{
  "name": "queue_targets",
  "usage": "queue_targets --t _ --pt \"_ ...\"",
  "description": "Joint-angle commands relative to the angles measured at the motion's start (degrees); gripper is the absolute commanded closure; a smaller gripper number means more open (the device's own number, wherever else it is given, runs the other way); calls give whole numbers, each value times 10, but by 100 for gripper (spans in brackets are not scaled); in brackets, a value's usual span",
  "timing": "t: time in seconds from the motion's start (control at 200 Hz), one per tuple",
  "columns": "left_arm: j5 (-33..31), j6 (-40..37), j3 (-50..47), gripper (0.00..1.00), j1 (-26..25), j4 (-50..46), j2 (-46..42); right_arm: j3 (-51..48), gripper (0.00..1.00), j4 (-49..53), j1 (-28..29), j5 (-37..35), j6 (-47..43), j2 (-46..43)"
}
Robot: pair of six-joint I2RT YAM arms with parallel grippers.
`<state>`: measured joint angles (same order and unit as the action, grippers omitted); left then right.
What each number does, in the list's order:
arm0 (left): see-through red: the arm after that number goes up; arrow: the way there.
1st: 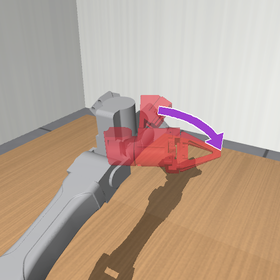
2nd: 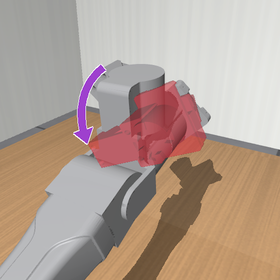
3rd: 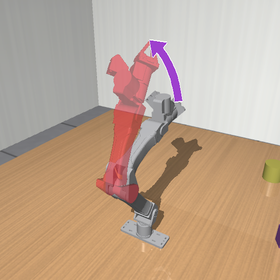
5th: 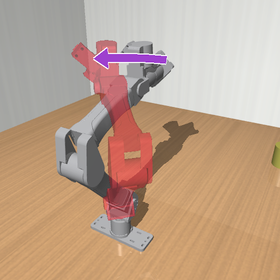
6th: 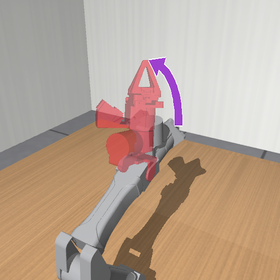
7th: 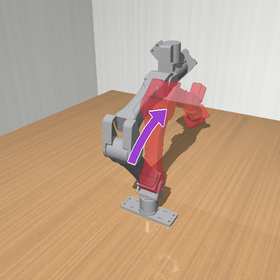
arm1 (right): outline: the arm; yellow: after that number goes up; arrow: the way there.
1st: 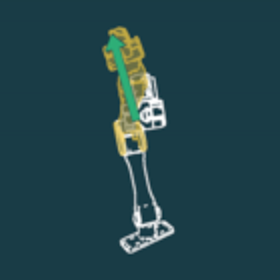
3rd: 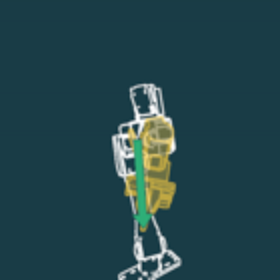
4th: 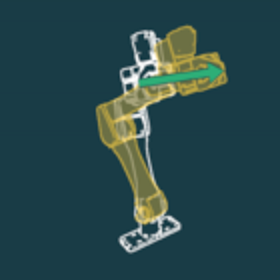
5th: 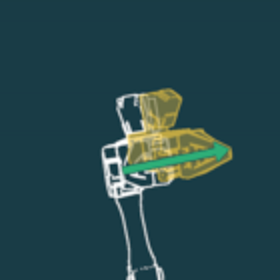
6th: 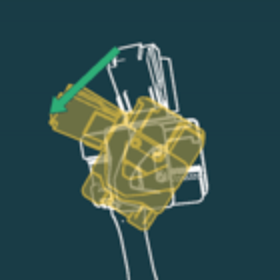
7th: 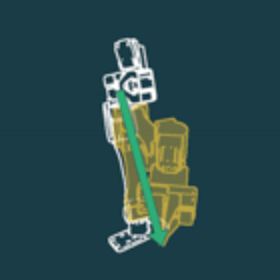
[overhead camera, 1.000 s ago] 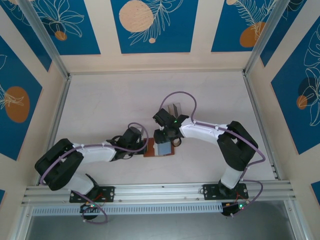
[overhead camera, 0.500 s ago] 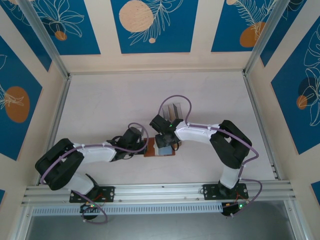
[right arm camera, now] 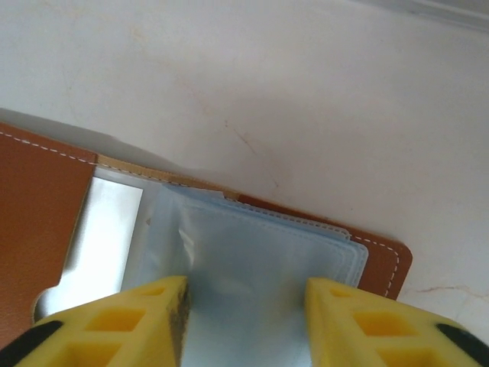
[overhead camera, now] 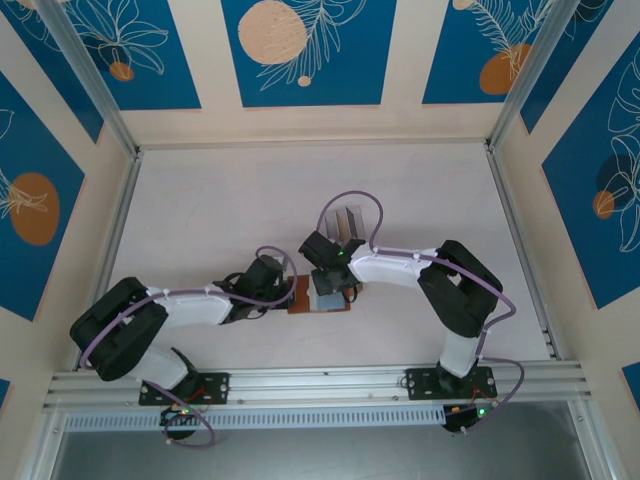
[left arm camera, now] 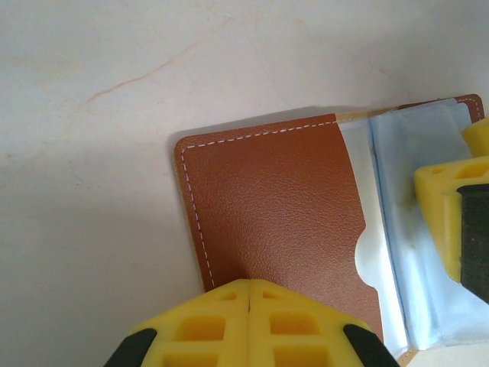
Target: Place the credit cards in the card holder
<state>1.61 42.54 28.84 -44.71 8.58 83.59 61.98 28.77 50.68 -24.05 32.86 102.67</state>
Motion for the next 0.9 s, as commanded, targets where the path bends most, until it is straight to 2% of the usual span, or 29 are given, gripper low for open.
queue_targets --t 0.0,0.2,0.445,0.555,0.69,0.895 --pt "-12 2 -21 97 -10 -52 27 -29 63 9 3 2 19 18" --pt "-10 4 -22 97 -15 -39 40 -23 75 14 9 -1 15 -16" --pt "-7 21 -28 98 -32 -3 57 24 77 19 8 55 1 -19" --pt "-13 24 -22 98 -41 -7 56 37 75 18 5 80 6 -15" --pt "-16 32 -18 98 -48 -6 61 40 66 12 0 110 15 -14" --pt "-19 44 -18 97 -54 -3 62 7 56 -51 -20 205 33 -24"
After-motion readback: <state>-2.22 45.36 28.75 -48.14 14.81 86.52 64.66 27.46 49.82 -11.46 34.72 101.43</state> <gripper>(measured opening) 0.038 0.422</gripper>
